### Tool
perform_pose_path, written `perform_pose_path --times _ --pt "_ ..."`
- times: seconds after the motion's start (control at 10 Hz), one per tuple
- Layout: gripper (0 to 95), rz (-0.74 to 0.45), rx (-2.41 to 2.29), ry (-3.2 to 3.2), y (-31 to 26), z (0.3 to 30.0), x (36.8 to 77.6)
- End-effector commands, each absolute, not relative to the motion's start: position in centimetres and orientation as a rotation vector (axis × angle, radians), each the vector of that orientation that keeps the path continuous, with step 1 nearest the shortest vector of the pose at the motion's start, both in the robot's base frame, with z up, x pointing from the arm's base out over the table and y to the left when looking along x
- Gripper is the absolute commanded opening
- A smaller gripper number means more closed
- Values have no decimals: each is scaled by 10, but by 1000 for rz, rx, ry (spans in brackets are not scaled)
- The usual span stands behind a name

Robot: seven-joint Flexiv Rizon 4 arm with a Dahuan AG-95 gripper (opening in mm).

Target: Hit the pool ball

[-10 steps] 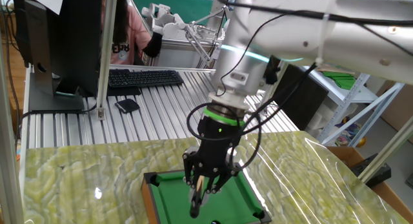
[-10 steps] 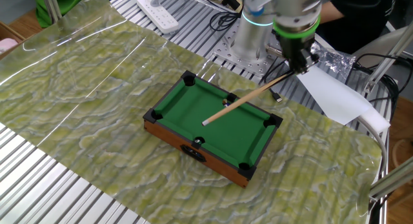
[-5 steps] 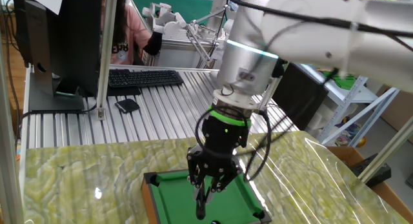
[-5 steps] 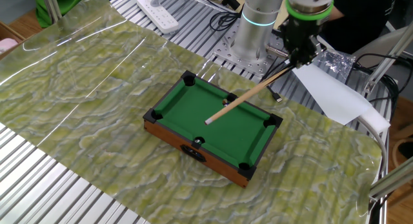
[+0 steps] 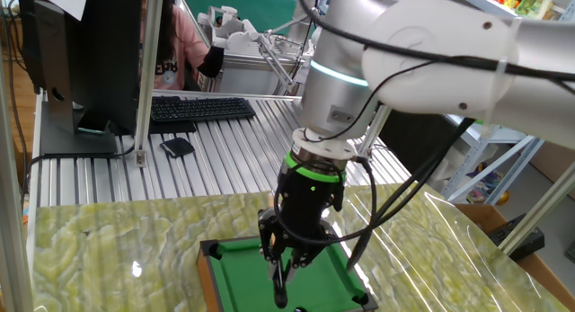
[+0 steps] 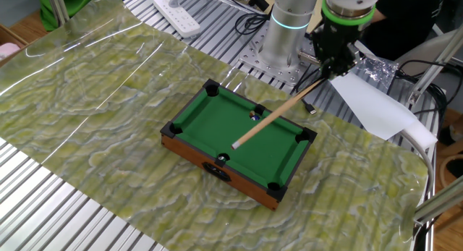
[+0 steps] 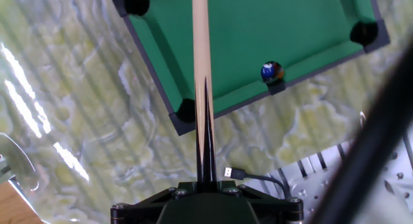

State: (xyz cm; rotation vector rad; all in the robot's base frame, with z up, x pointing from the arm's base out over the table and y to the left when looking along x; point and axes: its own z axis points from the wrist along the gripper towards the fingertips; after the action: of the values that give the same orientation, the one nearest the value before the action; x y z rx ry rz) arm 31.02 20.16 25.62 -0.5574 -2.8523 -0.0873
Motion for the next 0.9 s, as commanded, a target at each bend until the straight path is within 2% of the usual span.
perform_pose_path --times 0.1,0.9 --pt "0 -81 -578 -2851 203 253 311" --pt "0 -98 -481 -2871 208 225 319"
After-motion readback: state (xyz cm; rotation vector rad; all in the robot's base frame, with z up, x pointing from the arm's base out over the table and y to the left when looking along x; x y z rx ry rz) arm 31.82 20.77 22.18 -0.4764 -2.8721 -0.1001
